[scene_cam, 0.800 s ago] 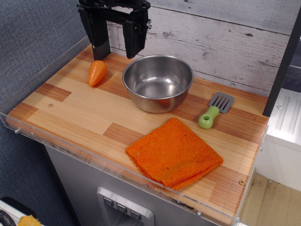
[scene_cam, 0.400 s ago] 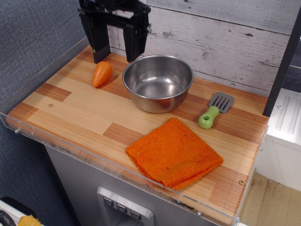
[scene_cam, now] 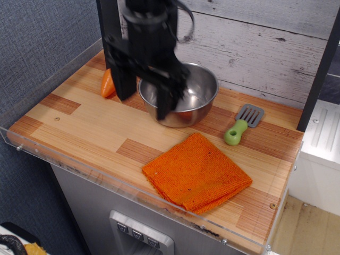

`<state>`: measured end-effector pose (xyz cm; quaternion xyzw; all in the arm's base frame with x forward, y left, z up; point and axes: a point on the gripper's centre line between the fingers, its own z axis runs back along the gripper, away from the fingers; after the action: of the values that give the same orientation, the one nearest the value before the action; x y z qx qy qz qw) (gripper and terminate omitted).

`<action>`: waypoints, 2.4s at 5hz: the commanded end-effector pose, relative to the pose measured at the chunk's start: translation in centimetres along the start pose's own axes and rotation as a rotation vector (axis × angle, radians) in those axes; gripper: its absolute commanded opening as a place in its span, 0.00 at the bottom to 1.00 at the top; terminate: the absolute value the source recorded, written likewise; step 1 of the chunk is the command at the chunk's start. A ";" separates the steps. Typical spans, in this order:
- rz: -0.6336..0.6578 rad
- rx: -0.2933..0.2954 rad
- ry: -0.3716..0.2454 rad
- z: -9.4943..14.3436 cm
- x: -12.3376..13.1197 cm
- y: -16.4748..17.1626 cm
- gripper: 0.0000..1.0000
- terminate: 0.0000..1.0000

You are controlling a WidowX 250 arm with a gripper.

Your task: Place the orange towel in front of the carrot

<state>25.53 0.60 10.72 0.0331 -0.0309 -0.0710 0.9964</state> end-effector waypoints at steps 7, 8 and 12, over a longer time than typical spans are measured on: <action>-0.112 -0.013 0.025 -11.2 -0.7 -5.0 1.00 0.00; -0.079 -0.013 0.043 -11.6 -1.6 -3.4 1.00 0.00; 0.196 -0.004 0.092 -12.1 -5.5 6.6 1.00 0.00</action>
<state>23.91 7.97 0.19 0.0348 -0.0218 0.0199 0.9990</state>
